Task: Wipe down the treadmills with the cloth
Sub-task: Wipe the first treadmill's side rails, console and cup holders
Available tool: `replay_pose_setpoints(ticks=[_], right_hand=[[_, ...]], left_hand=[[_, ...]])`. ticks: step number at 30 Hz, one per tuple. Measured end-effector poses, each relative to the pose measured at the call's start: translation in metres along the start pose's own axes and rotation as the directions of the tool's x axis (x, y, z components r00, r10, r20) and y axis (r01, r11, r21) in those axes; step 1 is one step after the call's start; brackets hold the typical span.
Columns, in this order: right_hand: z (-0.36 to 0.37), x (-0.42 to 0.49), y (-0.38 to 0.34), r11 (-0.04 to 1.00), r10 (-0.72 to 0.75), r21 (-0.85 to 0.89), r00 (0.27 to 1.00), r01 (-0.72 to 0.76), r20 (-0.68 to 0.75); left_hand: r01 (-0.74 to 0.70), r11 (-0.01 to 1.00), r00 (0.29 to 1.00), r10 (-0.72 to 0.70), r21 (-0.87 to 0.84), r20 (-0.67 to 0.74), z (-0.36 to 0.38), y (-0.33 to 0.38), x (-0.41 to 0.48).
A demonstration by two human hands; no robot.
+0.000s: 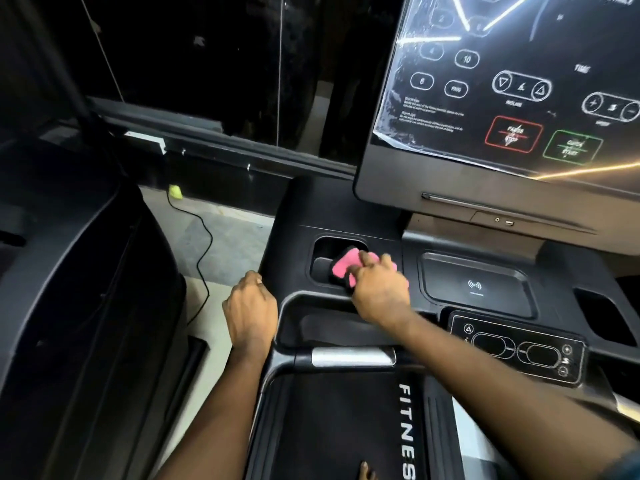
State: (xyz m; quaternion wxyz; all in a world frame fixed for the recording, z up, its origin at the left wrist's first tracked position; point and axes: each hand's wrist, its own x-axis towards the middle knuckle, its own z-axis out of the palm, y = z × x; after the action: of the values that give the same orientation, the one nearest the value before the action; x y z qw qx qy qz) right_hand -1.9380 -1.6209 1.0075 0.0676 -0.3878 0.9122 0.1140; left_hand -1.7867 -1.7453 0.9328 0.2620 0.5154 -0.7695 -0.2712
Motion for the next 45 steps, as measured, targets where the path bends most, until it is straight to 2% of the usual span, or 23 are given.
replay_pose_setpoints(ticks=[4,7,9,12,14,17,19,20,21,22,23,24,25,26,28,29,30,33,34,38,40,42,45], right_hand=[[0.003,-0.032,-0.018,0.97,0.11,0.223,0.992,-0.093,-0.066],[0.003,-0.049,-0.011,0.876,0.232,0.457,0.966,-0.155,-0.116],[0.004,-0.062,0.002,0.757,0.279,0.628,0.958,-0.18,-0.062],[-0.001,-0.077,0.023,0.452,0.282,0.882,0.959,-0.13,-0.003],[-0.015,-0.085,0.033,0.395,0.279,0.918,0.958,-0.045,-0.073],[-0.044,-0.103,0.022,0.498,0.19,0.86,0.953,0.112,-0.234],[-0.05,-0.118,0.0,0.667,0.007,0.715,0.957,0.211,-0.289],[-0.045,-0.124,-0.015,0.781,-0.132,0.575,0.964,0.245,-0.231],[-0.036,-0.131,-0.03,0.866,-0.262,0.418,0.961,0.273,-0.084],[-0.026,-0.139,-0.043,0.908,-0.351,0.289,0.928,0.305,0.124],[-0.017,-0.146,-0.052,0.911,-0.402,0.219,0.87,0.349,0.285],[-0.009,-0.151,-0.056,0.909,-0.416,0.196,0.832,0.368,0.368],[-0.003,-0.154,-0.056,0.908,-0.417,0.219,0.831,0.358,0.367],[-0.003,-0.154,-0.055,0.904,-0.403,0.275,0.866,0.327,0.297],[-0.002,-0.14,-0.052,0.887,-0.316,0.364,0.948,0.282,0.035],[0.001,-0.129,-0.052,0.898,-0.271,0.347,0.961,0.272,-0.053],[0.004,-0.119,-0.053,0.917,-0.259,0.296,0.963,0.268,-0.069],[0.016,-0.097,-0.065,0.949,-0.314,0.097,0.926,0.299,0.208],[0.019,-0.09,-0.068,0.948,-0.318,0.059,0.914,0.313,0.254],[0.014,-0.066,-0.072,0.911,-0.411,0.108,0.875,0.397,0.255],[0.018,-0.069,-0.07,0.906,-0.423,0.083,0.888,0.415,0.18],[0.036,-0.087,-0.068,0.917,-0.399,0.018,0.917,0.398,0.02],[0.062,-0.109,-0.054,0.923,-0.381,-0.002,0.913,0.385,-0.144]], left_hand=[[0.006,1.0,1.0,-0.006,-0.018,-0.004,-0.001,0.0,-0.001],[-0.028,1.0,1.0,0.028,-0.003,-0.003,-0.002,0.001,0.0],[-0.04,0.999,0.999,0.04,-0.021,0.004,-0.003,0.003,-0.001],[0.001,0.996,0.998,0.004,-0.088,0.057,-0.008,0.004,0.001],[0.035,0.992,0.99,-0.018,-0.124,0.139,-0.013,-0.001,0.007],[0.062,0.986,0.97,-0.023,-0.156,0.24,-0.027,-0.012,0.017],[0.021,0.983,0.966,0.027,-0.18,0.257,-0.035,-0.02,0.017],[0.0,0.982,0.963,0.051,-0.188,0.266,-0.038,-0.023,0.015],[-0.011,0.979,0.958,0.068,-0.202,0.278,-0.041,-0.026,0.012],[-0.012,0.975,0.952,0.079,-0.22,0.295,-0.043,-0.03,0.01],[-0.01,0.972,0.944,0.087,-0.235,0.318,-0.043,-0.035,0.008],[-0.011,0.969,0.935,0.098,-0.247,0.342,-0.044,-0.039,0.005],[-0.019,0.967,0.926,0.113,-0.254,0.361,-0.045,-0.042,0.002],[-0.032,0.966,0.919,0.129,-0.257,0.372,-0.046,-0.044,-0.002],[-0.059,0.971,0.914,0.146,-0.233,0.379,-0.049,-0.046,-0.009],[-0.075,0.973,0.911,0.155,-0.217,0.383,-0.049,-0.046,-0.013],[-0.089,0.975,0.908,0.163,-0.203,0.385,-0.05,-0.046,-0.016],[-0.126,0.977,0.906,0.184,-0.173,0.382,-0.052,-0.044,-0.021],[-0.125,0.979,0.904,0.179,-0.161,0.388,-0.052,-0.045,-0.021],[-0.116,0.984,0.904,0.162,-0.139,0.395,-0.051,-0.045,-0.026],[-0.103,0.986,0.906,0.147,-0.131,0.397,-0.05,-0.045,-0.03],[-0.09,0.987,0.903,0.139,-0.137,0.407,-0.05,-0.046,-0.032],[-0.085,0.984,0.897,0.145,-0.159,0.418,-0.051,-0.048,-0.033]])
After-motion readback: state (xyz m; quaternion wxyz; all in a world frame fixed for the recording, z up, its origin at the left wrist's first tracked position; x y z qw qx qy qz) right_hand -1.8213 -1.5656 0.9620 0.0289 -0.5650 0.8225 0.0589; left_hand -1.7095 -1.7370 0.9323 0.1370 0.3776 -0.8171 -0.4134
